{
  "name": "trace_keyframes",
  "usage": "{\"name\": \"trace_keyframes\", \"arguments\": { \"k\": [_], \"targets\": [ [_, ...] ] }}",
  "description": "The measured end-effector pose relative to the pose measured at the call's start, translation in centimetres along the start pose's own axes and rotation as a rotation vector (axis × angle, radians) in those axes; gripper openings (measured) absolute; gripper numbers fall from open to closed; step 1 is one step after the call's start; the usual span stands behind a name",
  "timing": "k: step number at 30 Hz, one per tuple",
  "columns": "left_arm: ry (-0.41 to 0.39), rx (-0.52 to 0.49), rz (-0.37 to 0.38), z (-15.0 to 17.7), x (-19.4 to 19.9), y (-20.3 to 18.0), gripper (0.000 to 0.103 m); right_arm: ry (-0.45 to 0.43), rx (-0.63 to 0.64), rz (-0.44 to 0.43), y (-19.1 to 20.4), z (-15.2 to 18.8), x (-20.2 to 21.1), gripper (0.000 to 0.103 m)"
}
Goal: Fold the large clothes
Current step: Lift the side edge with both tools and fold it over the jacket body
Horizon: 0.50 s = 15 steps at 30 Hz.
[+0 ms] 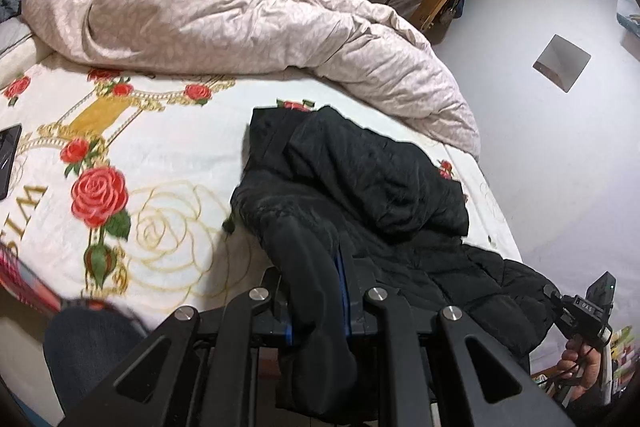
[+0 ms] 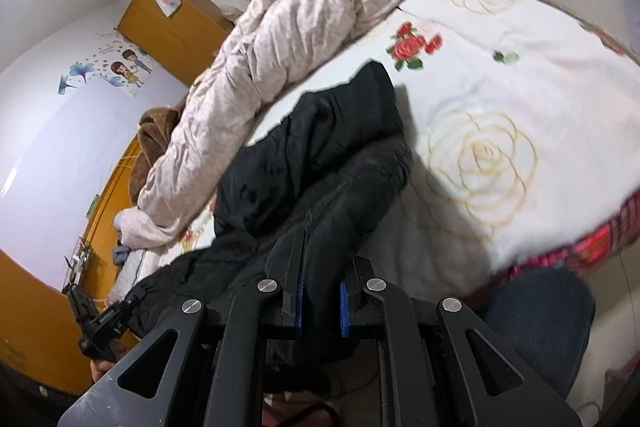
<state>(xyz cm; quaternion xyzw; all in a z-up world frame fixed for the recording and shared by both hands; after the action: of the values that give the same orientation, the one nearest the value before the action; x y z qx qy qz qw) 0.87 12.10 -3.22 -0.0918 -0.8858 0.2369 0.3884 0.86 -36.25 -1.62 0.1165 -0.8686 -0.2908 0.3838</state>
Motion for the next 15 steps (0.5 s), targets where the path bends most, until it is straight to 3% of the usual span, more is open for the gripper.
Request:
{"name": "trace_keyframes", "arguments": {
  "k": [10,15],
  "targets": [
    [-0.076,-0.009,0.017,-8.9,-3.2,-1.8,0.017,-0.066,0.06,-0.022,2.6,-9.7,-3.5,0.013],
    [-0.074,-0.002,0.007,-13.6,-7.4,-2.5,0.017,-0.054,0.038,-0.004,2.6,-13.9,-7.4,0.013]
  ]
}}
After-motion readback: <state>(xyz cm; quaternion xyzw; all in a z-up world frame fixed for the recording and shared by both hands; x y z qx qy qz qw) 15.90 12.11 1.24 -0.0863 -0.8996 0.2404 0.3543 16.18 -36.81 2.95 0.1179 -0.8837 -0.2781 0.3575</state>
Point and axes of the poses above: each gripper's, at about its wrist camera, not at the fingertips, and x roughly against the way its jaws point, y to its left, z to its underside, the point moved 9 cm from there along -x, roughly the way its jaws point, and after that the axes turned 5 degrees about x, right-handed, at the moved point
